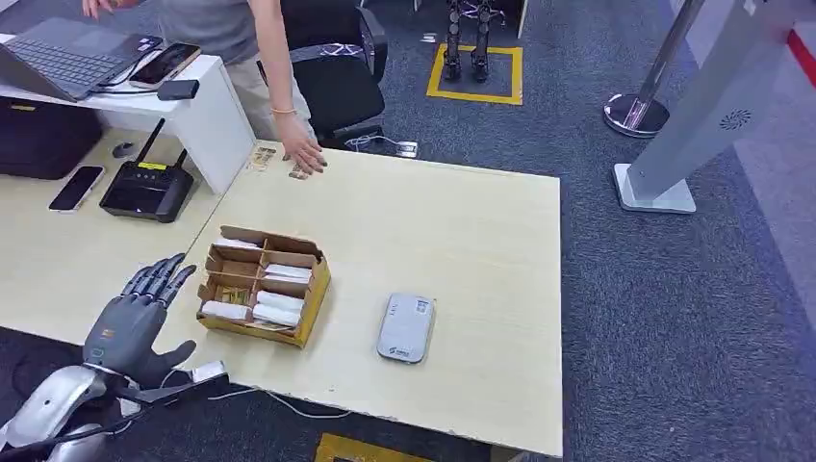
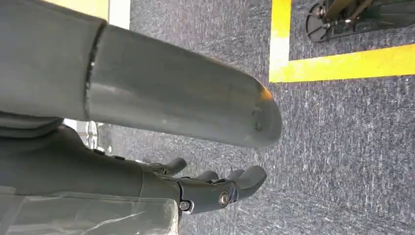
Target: Pass the card to the sensor for recognition and then transmit it.
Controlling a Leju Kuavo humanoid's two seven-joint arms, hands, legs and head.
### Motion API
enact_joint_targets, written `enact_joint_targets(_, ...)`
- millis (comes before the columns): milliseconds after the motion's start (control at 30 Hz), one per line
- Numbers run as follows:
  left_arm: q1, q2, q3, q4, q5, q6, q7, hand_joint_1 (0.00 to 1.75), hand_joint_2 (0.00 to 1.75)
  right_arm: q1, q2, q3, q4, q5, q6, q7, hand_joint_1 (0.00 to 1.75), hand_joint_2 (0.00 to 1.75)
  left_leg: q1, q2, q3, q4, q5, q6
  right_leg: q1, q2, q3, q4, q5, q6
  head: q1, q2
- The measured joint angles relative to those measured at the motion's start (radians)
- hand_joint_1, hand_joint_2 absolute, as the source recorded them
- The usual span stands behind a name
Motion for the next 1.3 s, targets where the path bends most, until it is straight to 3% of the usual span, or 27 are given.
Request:
enact_joint_targets(267,-0.004,0.011,-0.013,0.001,-0.001,-0.018,-0.013,0.0,1.75,0.0,-0.004,0.002,0.003,0.017,-0.001,0.0,0.0,0.0,0.0,0.0,0.0,0.0,0.0,0.0,0.0,0.0,0.0,0.0,0.0,0.0,-0.001,0.0)
enact_joint_targets(900,-0.154,0.003,-0.232,0.064,-0.042,-0.016,-0.018,0.0,1.75,-0.001,-0.01,0.002,0.003,0.06,0.0,-0.003,0.0,0.0,0.0,0.0,0.0,0.0,0.0,0.0,0.0,0.0,0.0,0.0,0.0,0.0,-0.001,0.0)
enact_joint_targets(1300,-0.189,-0.002,-0.292,0.11,-0.064,-0.016,0.007,0.0,1.75,-0.001,-0.019,0.002,0.003,0.061,-0.004,-0.009,0.0,0.0,0.0,0.0,0.0,0.0,0.0,0.0,0.0,0.0,0.0,0.0,0.0,0.0,-0.001,0.0)
